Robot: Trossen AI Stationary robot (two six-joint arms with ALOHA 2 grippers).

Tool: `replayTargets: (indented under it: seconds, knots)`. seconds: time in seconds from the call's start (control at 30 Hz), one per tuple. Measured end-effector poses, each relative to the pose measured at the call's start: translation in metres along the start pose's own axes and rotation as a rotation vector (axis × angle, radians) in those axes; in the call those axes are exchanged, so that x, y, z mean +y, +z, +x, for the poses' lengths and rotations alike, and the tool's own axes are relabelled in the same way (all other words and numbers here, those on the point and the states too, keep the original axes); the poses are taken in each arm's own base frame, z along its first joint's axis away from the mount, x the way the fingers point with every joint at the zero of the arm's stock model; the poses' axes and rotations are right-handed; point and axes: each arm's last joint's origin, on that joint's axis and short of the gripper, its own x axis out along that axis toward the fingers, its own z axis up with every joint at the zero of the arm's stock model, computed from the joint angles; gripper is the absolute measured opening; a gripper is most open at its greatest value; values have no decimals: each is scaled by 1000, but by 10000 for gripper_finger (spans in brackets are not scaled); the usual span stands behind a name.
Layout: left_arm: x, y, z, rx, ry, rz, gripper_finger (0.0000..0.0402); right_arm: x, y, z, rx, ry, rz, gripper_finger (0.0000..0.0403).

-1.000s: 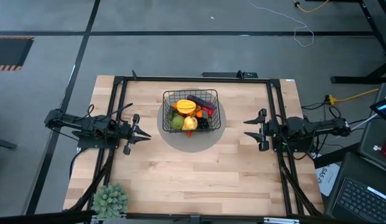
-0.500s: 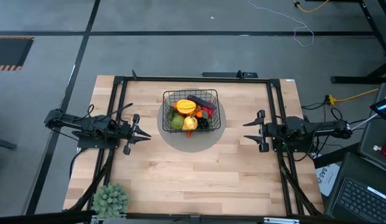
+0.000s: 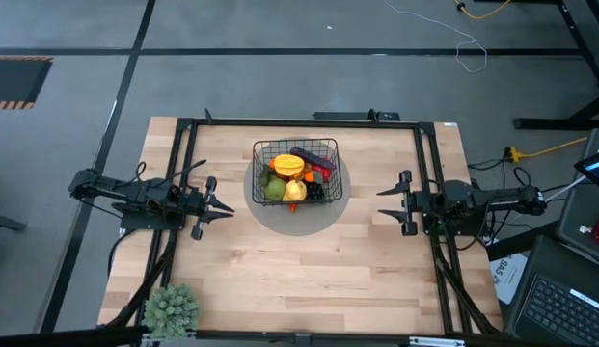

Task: Build produce basket
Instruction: Return to Home Position

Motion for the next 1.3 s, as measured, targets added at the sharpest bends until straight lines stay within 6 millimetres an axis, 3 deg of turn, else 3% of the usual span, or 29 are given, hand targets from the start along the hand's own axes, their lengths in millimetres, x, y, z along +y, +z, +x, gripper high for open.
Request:
replayTargets:
  seconds: [0.43,1.3]
  knots:
    - [0,0,0,0,-1,0,41,0,0,0,1,0,77,226]
    - [0,0,0,-1,0,0,41,0,0,0,1,0,73,226]
